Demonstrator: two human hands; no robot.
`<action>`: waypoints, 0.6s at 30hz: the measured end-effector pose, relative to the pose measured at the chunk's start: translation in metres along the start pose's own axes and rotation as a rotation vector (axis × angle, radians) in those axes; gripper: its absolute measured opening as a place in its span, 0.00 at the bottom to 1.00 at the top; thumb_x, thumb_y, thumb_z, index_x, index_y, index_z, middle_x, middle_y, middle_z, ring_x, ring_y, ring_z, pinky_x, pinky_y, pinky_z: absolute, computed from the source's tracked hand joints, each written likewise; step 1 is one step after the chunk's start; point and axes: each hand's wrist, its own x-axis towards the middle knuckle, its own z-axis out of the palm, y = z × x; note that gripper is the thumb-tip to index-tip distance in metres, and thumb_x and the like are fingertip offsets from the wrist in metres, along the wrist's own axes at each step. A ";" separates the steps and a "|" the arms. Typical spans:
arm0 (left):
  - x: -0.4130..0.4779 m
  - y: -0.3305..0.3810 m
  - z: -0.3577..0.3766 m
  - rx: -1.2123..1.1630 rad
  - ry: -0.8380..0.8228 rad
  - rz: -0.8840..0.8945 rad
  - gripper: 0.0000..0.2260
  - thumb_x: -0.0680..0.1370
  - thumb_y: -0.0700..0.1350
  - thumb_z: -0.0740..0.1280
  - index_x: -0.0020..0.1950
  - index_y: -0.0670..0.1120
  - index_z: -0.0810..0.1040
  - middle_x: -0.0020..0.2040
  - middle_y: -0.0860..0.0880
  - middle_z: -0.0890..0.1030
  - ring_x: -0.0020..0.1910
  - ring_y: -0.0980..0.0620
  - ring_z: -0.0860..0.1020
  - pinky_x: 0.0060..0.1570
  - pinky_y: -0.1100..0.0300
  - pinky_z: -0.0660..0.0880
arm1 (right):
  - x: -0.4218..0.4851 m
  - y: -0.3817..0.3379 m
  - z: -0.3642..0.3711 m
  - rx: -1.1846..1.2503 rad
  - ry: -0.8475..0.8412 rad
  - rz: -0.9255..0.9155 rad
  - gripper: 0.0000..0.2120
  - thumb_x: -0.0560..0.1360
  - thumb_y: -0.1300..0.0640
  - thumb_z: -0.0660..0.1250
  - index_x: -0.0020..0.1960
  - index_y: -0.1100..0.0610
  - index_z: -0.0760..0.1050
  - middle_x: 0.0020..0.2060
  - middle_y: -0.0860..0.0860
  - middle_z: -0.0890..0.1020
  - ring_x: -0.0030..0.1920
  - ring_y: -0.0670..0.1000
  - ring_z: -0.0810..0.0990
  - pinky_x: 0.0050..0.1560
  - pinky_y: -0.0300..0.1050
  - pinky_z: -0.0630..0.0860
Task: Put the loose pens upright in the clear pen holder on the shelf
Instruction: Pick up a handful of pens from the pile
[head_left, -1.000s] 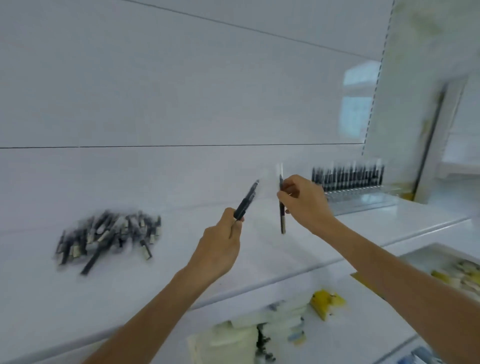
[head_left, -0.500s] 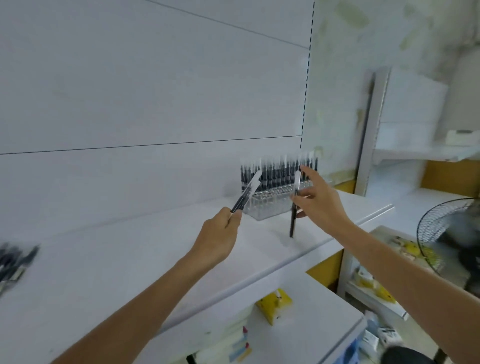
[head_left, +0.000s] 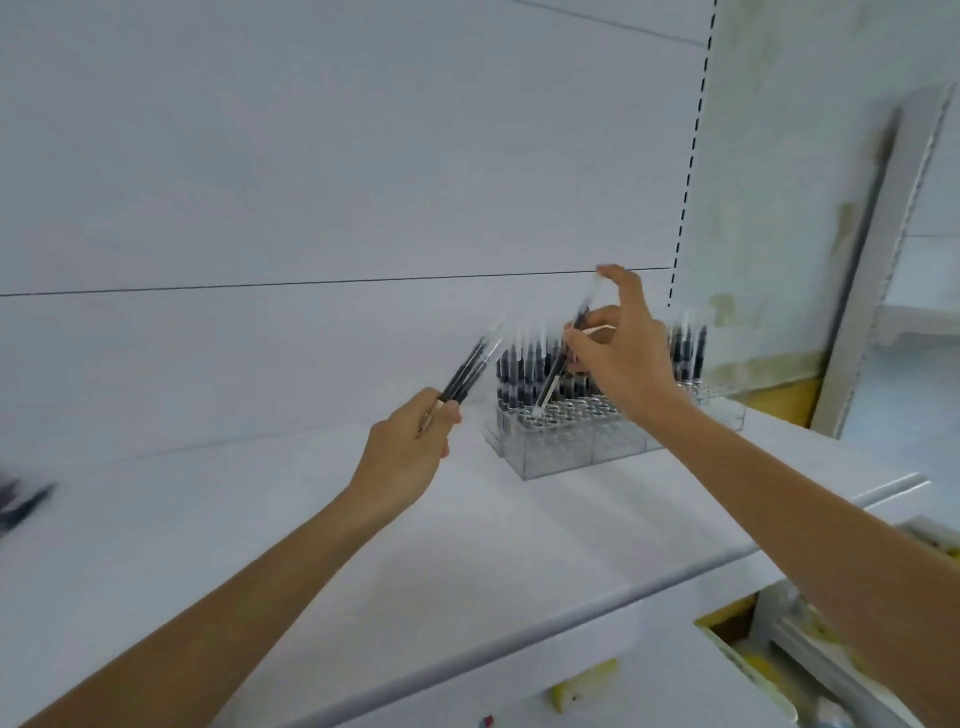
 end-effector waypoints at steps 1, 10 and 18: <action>0.001 0.001 -0.002 0.031 0.011 -0.016 0.12 0.81 0.50 0.56 0.47 0.46 0.75 0.33 0.52 0.73 0.28 0.57 0.68 0.27 0.69 0.64 | 0.004 0.003 0.002 -0.018 -0.014 -0.040 0.29 0.76 0.64 0.66 0.71 0.49 0.58 0.43 0.53 0.79 0.38 0.53 0.82 0.37 0.45 0.81; -0.014 0.019 0.017 0.164 0.216 -0.138 0.13 0.81 0.50 0.55 0.44 0.48 0.76 0.33 0.51 0.74 0.29 0.56 0.70 0.30 0.65 0.64 | 0.033 0.025 0.009 -0.059 -0.281 -0.304 0.29 0.76 0.64 0.65 0.72 0.49 0.58 0.44 0.52 0.77 0.36 0.47 0.79 0.35 0.36 0.77; -0.033 0.026 0.046 0.173 0.316 -0.217 0.15 0.82 0.50 0.54 0.41 0.47 0.75 0.32 0.51 0.72 0.28 0.58 0.69 0.28 0.68 0.62 | 0.028 0.033 0.012 -0.031 -0.389 -0.366 0.28 0.77 0.65 0.64 0.71 0.52 0.57 0.43 0.55 0.76 0.38 0.58 0.79 0.41 0.49 0.78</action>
